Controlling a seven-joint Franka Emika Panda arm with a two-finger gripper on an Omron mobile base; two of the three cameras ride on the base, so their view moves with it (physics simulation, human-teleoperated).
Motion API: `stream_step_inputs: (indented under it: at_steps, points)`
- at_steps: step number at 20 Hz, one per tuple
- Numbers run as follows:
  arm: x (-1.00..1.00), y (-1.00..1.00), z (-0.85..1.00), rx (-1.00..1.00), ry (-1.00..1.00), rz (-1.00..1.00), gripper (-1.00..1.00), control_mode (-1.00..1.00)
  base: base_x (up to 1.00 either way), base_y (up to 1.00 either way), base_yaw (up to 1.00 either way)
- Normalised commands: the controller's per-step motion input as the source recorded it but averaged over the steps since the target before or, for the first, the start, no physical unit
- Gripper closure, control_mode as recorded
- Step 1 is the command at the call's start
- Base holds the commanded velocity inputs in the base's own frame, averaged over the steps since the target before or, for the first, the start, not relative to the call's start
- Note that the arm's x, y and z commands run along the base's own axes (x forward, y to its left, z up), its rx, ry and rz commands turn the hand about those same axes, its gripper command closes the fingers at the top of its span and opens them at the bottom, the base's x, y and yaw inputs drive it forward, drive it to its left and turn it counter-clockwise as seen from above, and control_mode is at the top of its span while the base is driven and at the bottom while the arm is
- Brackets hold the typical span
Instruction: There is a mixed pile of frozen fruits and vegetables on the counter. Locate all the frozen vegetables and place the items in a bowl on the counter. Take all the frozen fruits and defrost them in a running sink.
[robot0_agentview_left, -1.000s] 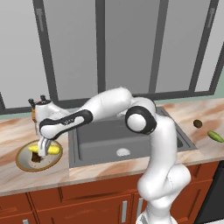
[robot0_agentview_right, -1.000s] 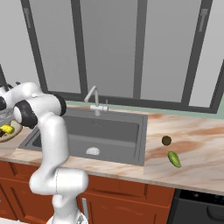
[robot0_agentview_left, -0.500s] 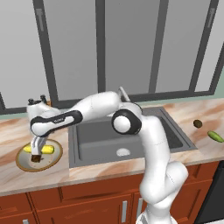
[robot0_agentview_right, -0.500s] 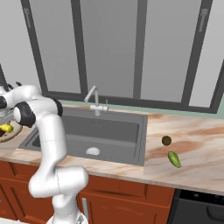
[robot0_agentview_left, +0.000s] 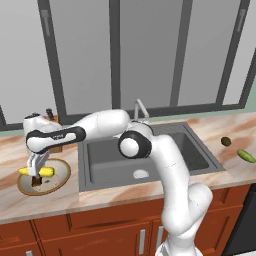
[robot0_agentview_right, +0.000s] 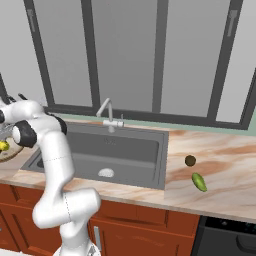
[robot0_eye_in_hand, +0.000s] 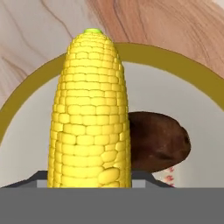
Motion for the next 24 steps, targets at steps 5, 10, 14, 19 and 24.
stream_step_inputs:
  at_steps: [5,10,14,19,24]
  points:
    - [-0.05,-0.01,-0.13,0.0,0.04,0.0,-1.0,-1.0,0.0,0.0,0.0]
    - [-0.4,-0.3,0.14,0.03,0.0,0.0,-1.0,-1.0,0.0,0.0,0.0]
    - [-0.6,-0.27,0.36,0.08,0.0,0.0,-1.0,-1.0,0.0,0.0,0.0]
    - [-0.45,-0.65,0.29,0.09,0.01,-0.05,-1.0,-1.0,0.0,0.0,0.0]
    - [-0.18,-1.0,-0.04,0.07,0.04,-0.1,-1.0,-1.0,0.0,0.0,0.0]
